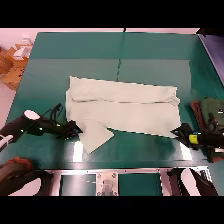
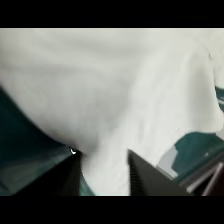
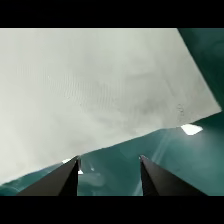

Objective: Fold the shirts.

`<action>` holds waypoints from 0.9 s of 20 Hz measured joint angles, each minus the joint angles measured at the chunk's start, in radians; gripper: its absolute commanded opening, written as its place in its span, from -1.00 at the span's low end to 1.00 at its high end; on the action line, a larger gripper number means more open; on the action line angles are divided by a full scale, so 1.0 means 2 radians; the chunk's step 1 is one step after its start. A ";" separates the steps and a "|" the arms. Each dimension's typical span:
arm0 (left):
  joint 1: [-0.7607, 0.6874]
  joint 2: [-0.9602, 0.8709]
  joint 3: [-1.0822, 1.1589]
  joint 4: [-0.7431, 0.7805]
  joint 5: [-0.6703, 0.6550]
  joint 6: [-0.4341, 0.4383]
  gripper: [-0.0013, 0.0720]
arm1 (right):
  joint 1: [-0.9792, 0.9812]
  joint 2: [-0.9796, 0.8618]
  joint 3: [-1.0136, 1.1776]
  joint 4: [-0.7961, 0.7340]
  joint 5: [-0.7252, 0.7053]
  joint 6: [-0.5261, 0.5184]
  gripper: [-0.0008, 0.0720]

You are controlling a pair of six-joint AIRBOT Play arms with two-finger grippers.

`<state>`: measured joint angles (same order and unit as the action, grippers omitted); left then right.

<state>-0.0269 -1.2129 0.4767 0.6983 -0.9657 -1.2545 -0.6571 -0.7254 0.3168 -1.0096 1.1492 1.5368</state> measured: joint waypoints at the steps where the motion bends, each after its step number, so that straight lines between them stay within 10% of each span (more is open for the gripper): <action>1: -0.011 0.000 -0.004 -0.005 0.017 0.002 -0.91 | -0.001 0.004 -0.018 0.015 -0.014 0.002 0.23; 7: -0.036 0.001 0.001 -0.042 0.042 0.029 -0.92 | -0.003 0.000 -0.071 0.081 -0.093 0.006 0.22; 11: -0.039 0.002 0.022 -0.049 0.040 0.036 -0.92 | -0.003 -0.053 -0.078 0.130 -0.145 -0.011 -0.94; 18: -0.041 0.055 0.081 0.048 -0.022 -0.011 -0.92 | -0.003 -0.081 -0.032 0.121 -0.099 -0.074 -0.94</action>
<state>-0.1089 -1.1038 0.6380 0.7952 -1.0103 -1.2774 -0.6636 -0.8883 0.2520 -0.7666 0.9512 1.3884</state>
